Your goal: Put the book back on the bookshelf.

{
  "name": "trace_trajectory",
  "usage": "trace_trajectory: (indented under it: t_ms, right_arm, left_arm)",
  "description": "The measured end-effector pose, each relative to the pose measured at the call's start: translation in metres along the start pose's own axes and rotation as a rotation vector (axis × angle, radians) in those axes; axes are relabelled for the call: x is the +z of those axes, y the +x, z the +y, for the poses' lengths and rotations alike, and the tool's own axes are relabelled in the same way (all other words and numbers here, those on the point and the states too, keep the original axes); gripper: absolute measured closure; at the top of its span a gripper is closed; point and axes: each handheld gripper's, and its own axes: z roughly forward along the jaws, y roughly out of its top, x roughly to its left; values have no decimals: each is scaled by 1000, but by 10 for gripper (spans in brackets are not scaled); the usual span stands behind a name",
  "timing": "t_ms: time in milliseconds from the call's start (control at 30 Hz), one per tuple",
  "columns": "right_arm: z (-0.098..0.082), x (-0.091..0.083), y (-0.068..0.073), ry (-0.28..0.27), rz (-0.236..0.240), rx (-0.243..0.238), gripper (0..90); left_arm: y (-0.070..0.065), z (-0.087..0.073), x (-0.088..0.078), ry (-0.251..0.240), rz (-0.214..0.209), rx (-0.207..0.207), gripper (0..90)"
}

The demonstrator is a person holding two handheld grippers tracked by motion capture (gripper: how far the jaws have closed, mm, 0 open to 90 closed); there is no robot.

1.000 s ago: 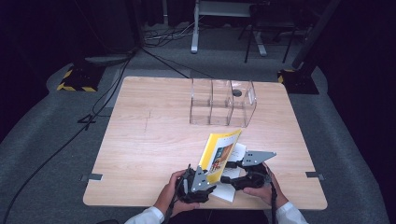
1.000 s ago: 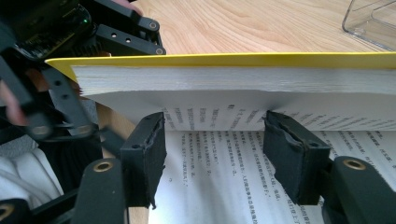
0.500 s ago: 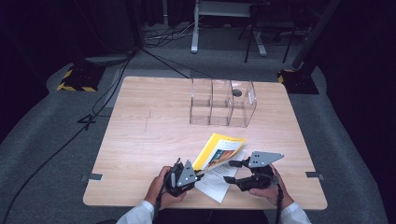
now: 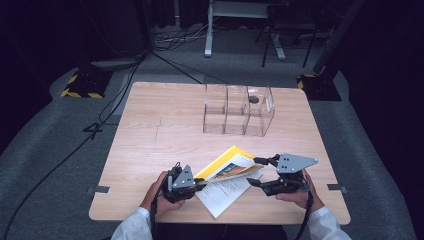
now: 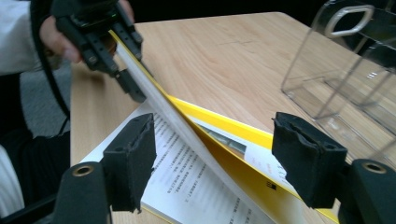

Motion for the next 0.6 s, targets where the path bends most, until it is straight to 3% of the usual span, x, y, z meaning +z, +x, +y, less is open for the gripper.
trace_trajectory:
  t_ms: [233, 400, 500, 533, 600]
  right_arm:
    - [0, 21, -4, 57, 20, -45, 307]
    - [-7, 39, -4, 140, 62, -77, 318]
    - [-13, 48, -2, 211, 7, -100, 367]
    - [-13, 48, -2, 211, 7, -100, 367]
    - [-23, 54, -1, 235, -34, -120, 483]
  left_arm:
    - [8, -5, -5, 9, -1, -6, 769]
    - [16, -10, -11, 4, 2, -25, 760]
    - [22, -14, -13, 12, 13, -36, 744]
    - [22, -14, -13, 12, 13, -36, 735]
    - [25, -17, -16, 19, 24, -44, 720]
